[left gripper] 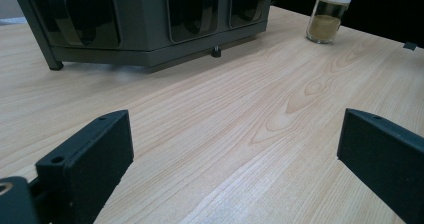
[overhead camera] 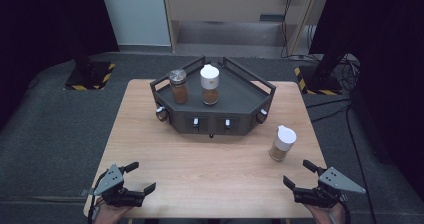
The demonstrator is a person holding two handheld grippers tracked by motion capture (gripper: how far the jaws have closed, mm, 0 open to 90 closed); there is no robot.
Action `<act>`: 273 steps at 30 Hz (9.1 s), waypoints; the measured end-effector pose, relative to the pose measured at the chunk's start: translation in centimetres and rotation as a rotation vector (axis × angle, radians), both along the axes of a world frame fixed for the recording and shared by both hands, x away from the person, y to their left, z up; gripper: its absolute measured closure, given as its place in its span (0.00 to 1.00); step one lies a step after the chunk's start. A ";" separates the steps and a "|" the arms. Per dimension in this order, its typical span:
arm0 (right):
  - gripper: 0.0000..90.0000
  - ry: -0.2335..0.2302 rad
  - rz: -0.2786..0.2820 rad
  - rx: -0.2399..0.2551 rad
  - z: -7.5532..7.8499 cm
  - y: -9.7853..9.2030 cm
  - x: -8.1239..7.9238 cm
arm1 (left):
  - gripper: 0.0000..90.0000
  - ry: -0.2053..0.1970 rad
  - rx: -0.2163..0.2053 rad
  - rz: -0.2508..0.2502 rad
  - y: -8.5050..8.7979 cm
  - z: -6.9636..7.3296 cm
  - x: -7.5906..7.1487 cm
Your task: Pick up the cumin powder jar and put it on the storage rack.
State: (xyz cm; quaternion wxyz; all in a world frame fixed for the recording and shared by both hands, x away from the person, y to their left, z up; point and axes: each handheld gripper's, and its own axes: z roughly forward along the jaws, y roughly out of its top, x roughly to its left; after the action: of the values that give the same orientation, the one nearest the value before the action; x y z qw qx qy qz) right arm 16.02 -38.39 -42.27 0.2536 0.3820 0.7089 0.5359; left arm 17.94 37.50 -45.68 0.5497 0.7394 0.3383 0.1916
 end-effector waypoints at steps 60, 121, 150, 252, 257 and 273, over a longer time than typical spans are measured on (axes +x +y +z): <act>0.09 0.054 -0.111 -0.030 2.5 2.1 8.0 | 0.00 0.010 0.002 0.000 -0.1 0.0 0.1; 0.34 0.066 -0.133 -0.084 9.4 7.6 10.6 | 0.00 0.012 0.009 -0.007 -0.2 0.1 0.1; 0.34 0.058 -0.115 -0.123 17.8 13.0 15.7 | 0.00 0.014 0.004 -0.011 -0.1 0.1 0.1; 0.09 0.011 -0.093 -0.048 18.7 15.8 19.7 | 0.00 0.022 -0.004 -0.013 -0.1 0.1 0.2; 0.09 -0.010 -0.043 -0.055 19.1 14.9 17.7 | 0.00 0.022 -0.001 -0.013 -0.1 0.1 0.2; 0.09 -0.062 0.042 -0.042 18.0 11.9 12.3 | 0.00 0.022 0.002 -0.016 -0.2 0.1 0.3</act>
State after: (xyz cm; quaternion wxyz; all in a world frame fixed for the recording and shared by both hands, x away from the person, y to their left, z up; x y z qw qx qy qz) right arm 28.35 -26.51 -24.32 0.2721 0.3446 0.7197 0.5378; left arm 18.19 37.34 -45.56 0.5468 0.7446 0.3383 0.1793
